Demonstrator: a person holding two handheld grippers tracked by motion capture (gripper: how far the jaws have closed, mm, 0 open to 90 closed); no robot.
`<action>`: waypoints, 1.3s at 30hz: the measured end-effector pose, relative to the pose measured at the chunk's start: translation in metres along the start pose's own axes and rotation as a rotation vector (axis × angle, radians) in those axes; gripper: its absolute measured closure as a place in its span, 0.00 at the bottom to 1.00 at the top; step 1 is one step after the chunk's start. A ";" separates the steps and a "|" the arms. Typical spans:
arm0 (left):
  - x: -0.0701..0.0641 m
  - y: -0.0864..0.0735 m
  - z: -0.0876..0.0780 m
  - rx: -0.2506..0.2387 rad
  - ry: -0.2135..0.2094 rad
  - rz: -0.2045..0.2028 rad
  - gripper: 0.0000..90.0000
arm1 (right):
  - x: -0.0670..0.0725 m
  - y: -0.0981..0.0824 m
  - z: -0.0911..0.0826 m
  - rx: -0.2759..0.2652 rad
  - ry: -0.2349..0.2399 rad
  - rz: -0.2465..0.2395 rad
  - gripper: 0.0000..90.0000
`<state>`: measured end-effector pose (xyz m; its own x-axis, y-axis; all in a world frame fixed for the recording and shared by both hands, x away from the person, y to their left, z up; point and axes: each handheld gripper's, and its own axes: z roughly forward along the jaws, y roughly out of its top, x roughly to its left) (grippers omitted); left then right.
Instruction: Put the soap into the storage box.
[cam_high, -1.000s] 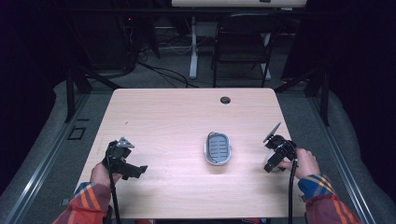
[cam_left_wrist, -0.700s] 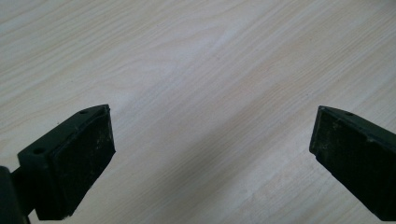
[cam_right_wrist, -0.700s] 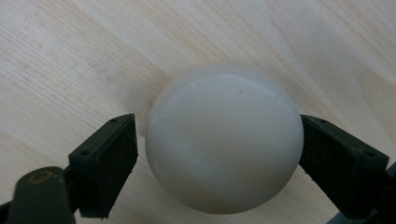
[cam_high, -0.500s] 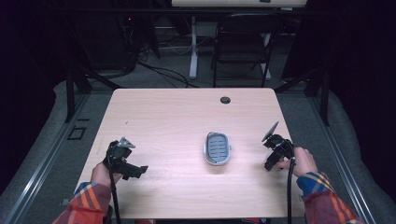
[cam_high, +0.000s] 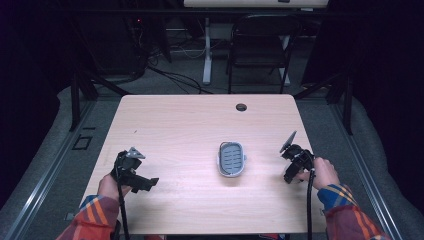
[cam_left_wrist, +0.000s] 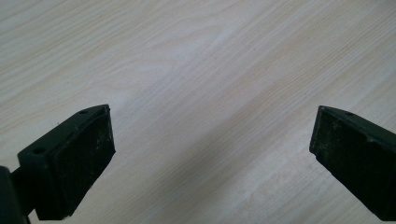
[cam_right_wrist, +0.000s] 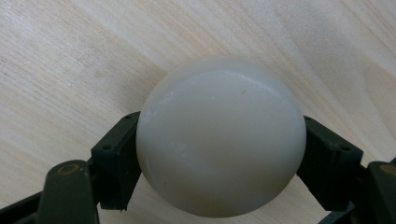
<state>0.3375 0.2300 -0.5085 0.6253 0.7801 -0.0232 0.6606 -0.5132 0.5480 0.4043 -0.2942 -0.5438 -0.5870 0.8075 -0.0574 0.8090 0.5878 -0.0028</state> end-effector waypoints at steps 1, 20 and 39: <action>0.000 0.000 0.000 0.000 0.000 0.000 0.00 | 0.000 0.000 0.000 0.000 0.000 0.000 0.26; -0.001 0.000 0.000 0.012 -0.004 0.010 0.00 | 0.001 0.005 -0.004 0.015 0.009 -0.022 0.27; -0.001 0.000 0.000 0.013 -0.002 0.012 0.00 | 0.012 0.011 -0.013 0.017 0.003 -0.062 0.27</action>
<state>0.3370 0.2294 -0.5086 0.6341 0.7730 -0.0187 0.6583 -0.5271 0.5374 0.4056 -0.2773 -0.5318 -0.6361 0.7698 -0.0532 0.7715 0.6358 -0.0236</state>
